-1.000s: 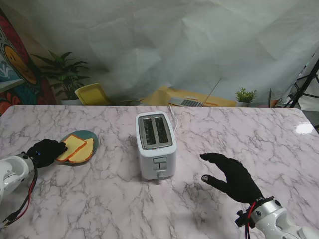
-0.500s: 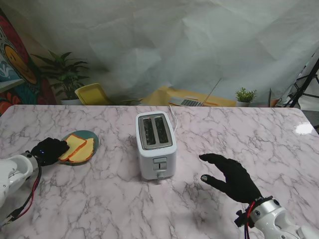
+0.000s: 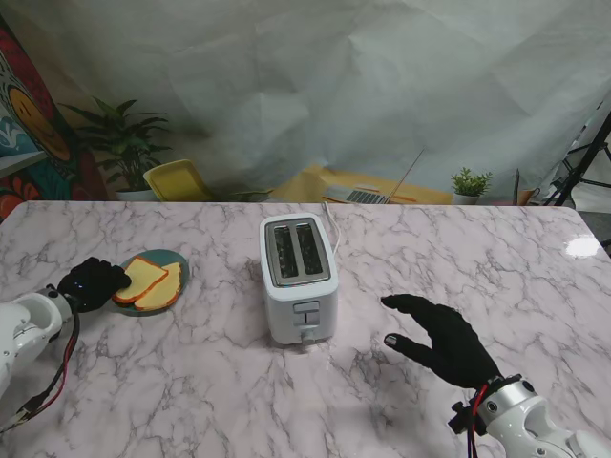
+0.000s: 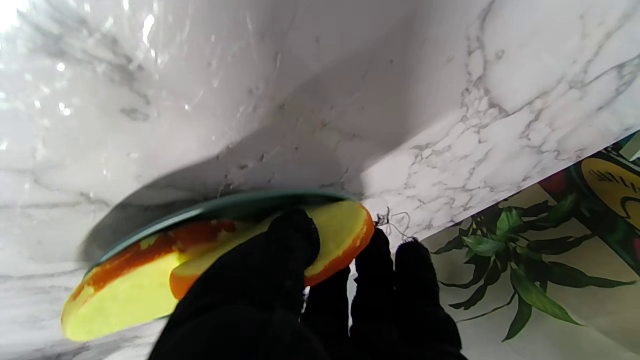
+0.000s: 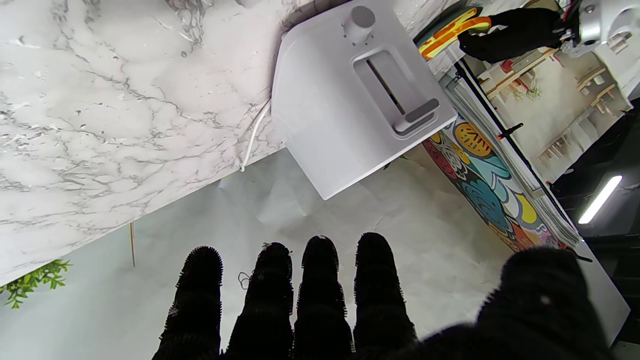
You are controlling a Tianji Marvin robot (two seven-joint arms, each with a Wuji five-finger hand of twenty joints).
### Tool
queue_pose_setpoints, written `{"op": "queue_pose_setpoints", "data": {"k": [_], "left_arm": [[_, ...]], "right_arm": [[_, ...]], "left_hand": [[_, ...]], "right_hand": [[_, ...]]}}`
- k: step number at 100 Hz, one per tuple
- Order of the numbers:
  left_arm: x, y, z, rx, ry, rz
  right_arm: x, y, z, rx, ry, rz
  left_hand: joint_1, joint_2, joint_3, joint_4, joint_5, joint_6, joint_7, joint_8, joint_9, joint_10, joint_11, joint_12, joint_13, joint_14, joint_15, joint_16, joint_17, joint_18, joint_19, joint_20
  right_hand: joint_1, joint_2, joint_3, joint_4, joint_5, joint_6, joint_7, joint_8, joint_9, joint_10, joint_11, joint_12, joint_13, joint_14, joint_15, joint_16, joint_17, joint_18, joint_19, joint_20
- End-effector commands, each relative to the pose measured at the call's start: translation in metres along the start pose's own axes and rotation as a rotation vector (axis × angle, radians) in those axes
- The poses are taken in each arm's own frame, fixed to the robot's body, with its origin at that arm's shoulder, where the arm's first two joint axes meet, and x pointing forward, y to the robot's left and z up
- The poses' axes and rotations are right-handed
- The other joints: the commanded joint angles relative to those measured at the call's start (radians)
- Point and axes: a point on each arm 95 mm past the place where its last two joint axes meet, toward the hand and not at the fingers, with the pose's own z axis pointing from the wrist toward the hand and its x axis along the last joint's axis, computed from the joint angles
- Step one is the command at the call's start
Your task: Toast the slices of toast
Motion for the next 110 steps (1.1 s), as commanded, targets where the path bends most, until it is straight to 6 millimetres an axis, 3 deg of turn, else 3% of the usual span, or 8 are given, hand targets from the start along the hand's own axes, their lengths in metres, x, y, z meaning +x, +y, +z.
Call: {"op": "queue_pose_setpoints", "data": {"k": [1,18,31,47,73,95,110], "left_arm": [[0.003,-0.002,0.001,-0.007,0.006,0.002],[0.0,-0.013,-0.001,0.034,-0.018,-0.008],[-0.001,-0.022,0.0,0.065,-0.028,-0.013],[-0.001,-0.029,0.001,0.096,-0.036,-0.036],[-0.005,-0.049,-0.01,0.176,-0.072,-0.028],[-0.006,-0.069,-0.018,0.251,-0.146,-0.072],[-0.007,-0.08,-0.02,0.3,-0.176,-0.106]], "right_arm": [[-0.001,-0.002,0.0,0.007,-0.004,0.001],[-0.001,-0.001,-0.001,0.002,-0.003,-0.001],[-0.001,-0.001,-0.003,-0.006,-0.001,-0.004],[-0.002,0.0,-0.004,-0.014,-0.002,-0.008],[-0.002,0.001,-0.005,-0.02,-0.003,-0.007],[-0.002,0.002,-0.006,-0.029,-0.003,-0.001],[-0.002,0.002,-0.007,-0.036,-0.002,0.003]], "left_hand": [[0.071,0.073,-0.012,0.032,0.116,-0.104,0.211,0.029,0.068,-0.007,-0.009,0.062,0.047,0.009,0.057,0.023,0.009,-0.006,0.036,0.037],[0.071,0.08,-0.053,0.041,0.13,-0.17,0.401,0.088,0.203,-0.05,-0.004,0.108,0.142,-0.013,0.123,0.028,0.085,0.003,0.085,0.075],[0.071,0.083,-0.068,0.045,0.13,-0.19,0.429,0.119,0.296,-0.067,0.019,0.088,0.228,-0.023,0.149,0.011,0.153,0.009,0.111,0.097],[0.071,0.039,-0.062,0.035,0.191,-0.221,0.44,0.148,0.398,-0.078,0.078,0.055,0.337,-0.026,0.164,-0.002,0.232,0.025,0.128,0.111],[0.071,-0.006,-0.034,0.024,0.248,-0.245,0.448,0.174,0.446,-0.1,0.092,0.037,0.383,-0.018,0.147,0.005,0.266,0.037,0.133,0.12],[0.071,-0.022,-0.006,0.017,0.273,-0.266,0.459,0.276,0.462,-0.117,0.107,0.033,0.411,-0.01,0.123,0.026,0.278,0.044,0.132,0.14],[0.071,-0.026,-0.004,0.016,0.278,-0.269,0.458,0.288,0.465,-0.118,0.107,0.032,0.418,-0.009,0.121,0.028,0.283,0.044,0.133,0.143]], "right_hand": [[0.014,0.031,-0.023,0.022,0.02,-0.038,0.01,-0.019,0.012,-0.029,0.001,0.004,0.01,-0.037,0.002,-0.022,-0.007,0.0,0.009,0.0],[0.015,0.03,-0.022,0.022,0.019,-0.038,0.011,-0.02,0.012,-0.028,0.001,0.004,0.009,-0.036,0.002,-0.022,-0.007,0.0,0.009,0.0],[0.017,0.031,-0.022,0.022,0.021,-0.039,0.012,-0.021,0.014,-0.026,0.002,0.005,0.012,-0.035,0.003,-0.022,-0.005,0.001,0.01,0.0],[0.018,0.029,-0.022,0.022,0.023,-0.038,0.013,-0.021,0.015,-0.025,0.003,0.005,0.015,-0.035,0.004,-0.022,-0.004,0.002,0.01,-0.001],[0.019,0.03,-0.023,0.022,0.022,-0.033,0.013,-0.024,0.016,-0.023,0.002,0.005,0.016,-0.036,0.004,-0.022,-0.003,0.001,0.011,-0.002],[0.02,0.029,-0.023,0.021,0.023,-0.029,0.013,-0.025,0.017,-0.02,0.003,0.005,0.016,-0.035,0.005,-0.023,-0.003,0.002,0.012,-0.002],[0.02,0.029,-0.023,0.021,0.024,-0.026,0.013,-0.027,0.016,-0.022,0.003,0.005,0.017,-0.037,0.005,-0.023,-0.002,0.002,0.013,-0.003]]}}
